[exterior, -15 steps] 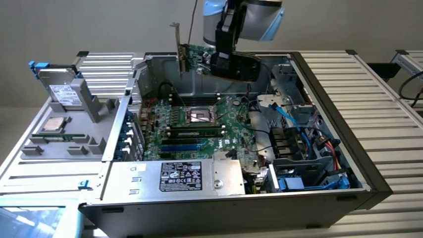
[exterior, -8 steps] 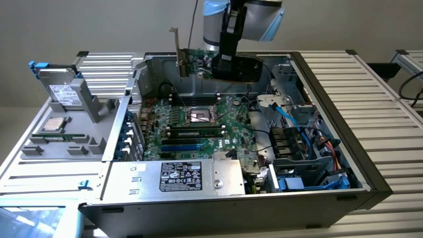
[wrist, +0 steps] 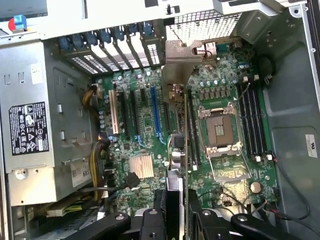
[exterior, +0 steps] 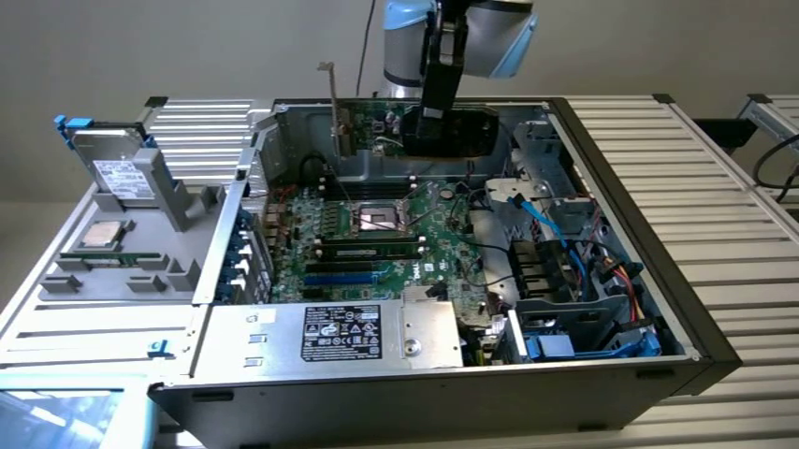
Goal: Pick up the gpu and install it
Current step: 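Insert the gpu into the slot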
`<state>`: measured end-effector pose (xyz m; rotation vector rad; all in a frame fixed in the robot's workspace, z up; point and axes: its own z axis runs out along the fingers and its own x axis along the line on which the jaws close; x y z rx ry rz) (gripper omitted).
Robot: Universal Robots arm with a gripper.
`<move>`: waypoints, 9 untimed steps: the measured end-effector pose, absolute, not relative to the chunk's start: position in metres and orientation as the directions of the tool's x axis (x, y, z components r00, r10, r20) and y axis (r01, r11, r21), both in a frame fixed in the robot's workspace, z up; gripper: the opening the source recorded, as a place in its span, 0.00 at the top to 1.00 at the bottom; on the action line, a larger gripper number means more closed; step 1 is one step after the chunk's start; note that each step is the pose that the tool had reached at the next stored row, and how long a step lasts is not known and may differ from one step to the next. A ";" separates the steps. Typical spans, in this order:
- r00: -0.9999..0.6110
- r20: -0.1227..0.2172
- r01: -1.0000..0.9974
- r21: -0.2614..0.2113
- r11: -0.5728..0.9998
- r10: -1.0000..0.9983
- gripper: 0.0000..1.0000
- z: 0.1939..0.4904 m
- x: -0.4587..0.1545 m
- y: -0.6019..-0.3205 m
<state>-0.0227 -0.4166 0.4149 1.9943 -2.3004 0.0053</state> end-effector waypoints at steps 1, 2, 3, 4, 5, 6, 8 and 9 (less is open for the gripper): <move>-0.138 0.076 -0.988 0.061 0.142 -0.988 0.72 0.415 -0.023 -0.417; -0.138 0.076 -0.988 0.061 0.142 -0.988 0.72 0.415 -0.023 -0.417; -0.138 0.076 -0.988 0.061 0.142 -0.988 0.72 0.415 -0.023 -0.417; -0.138 0.076 -0.988 0.061 0.142 -0.988 0.72 0.415 -0.023 -0.417; -0.136 0.076 -0.988 0.061 0.141 -0.988 0.72 0.415 -0.023 -0.416; -0.126 0.076 -0.990 0.061 0.131 -0.989 0.72 0.414 -0.024 -0.416; -0.095 0.076 -0.993 0.061 0.100 -0.993 0.72 0.414 -0.024 -0.416; -0.080 0.076 -0.995 0.061 0.084 -0.994 0.72 0.413 -0.024 -0.416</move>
